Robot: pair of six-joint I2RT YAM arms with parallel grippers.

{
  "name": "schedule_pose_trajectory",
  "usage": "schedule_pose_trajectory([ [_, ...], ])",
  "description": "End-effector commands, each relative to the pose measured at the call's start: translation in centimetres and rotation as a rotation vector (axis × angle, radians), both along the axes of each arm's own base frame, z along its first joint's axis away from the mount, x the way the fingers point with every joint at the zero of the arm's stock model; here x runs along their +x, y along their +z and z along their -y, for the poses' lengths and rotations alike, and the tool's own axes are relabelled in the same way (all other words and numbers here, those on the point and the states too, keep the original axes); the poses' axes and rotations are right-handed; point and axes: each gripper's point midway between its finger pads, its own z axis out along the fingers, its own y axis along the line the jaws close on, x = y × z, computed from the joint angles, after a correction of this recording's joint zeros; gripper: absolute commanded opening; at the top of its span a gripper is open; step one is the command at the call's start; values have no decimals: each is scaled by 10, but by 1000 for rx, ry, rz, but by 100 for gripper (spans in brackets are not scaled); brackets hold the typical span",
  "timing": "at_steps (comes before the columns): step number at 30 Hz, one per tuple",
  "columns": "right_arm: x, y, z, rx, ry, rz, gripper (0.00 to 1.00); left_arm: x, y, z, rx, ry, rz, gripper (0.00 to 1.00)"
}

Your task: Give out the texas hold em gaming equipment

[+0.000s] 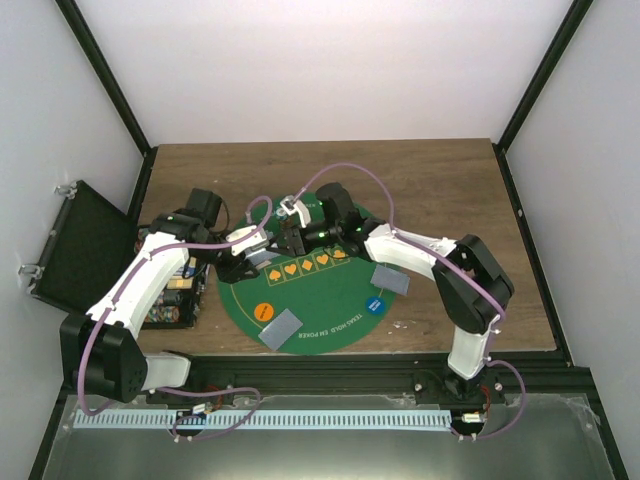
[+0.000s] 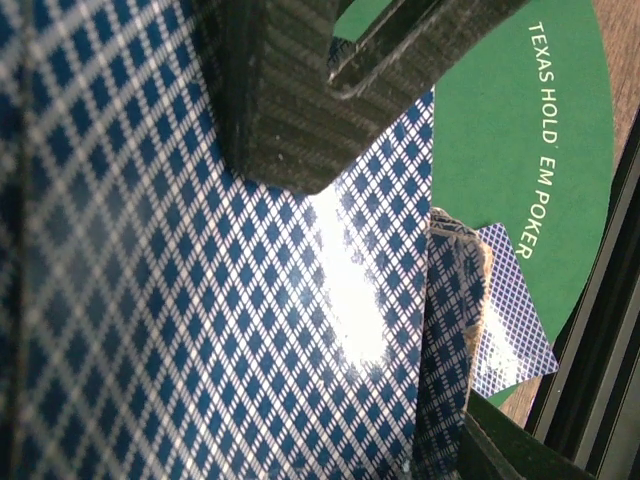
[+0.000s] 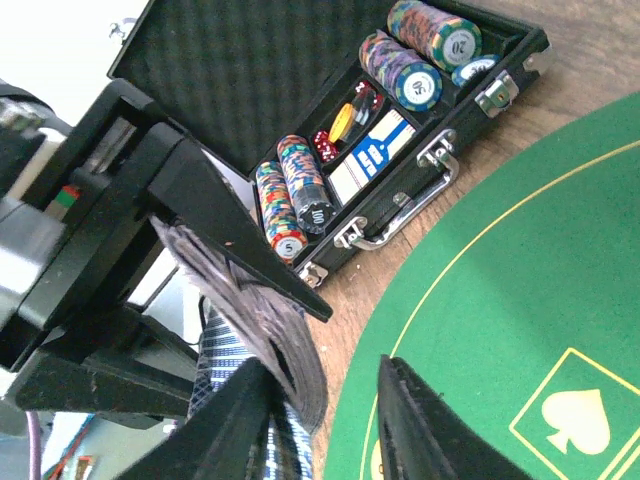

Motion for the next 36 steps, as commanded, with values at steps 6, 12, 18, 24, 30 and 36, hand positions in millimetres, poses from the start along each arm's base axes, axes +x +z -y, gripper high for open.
schedule_pose_trajectory([
  [6,0,31,2,19,-16,71,16,3,3,2,-26,-2,10,49],
  [12,-3,39,4,23,-16,93,13,3,2,2,-26,-3,10,49],
  [18,-4,43,7,14,-25,107,20,4,2,1,-27,2,11,49],
  [24,-2,40,8,2,-38,104,11,4,2,1,-30,5,11,49],
  [30,-5,40,5,15,-16,89,1,4,2,0,-29,8,9,49],
  [36,-3,42,11,-8,-50,112,1,4,1,-2,-26,9,9,49],
])
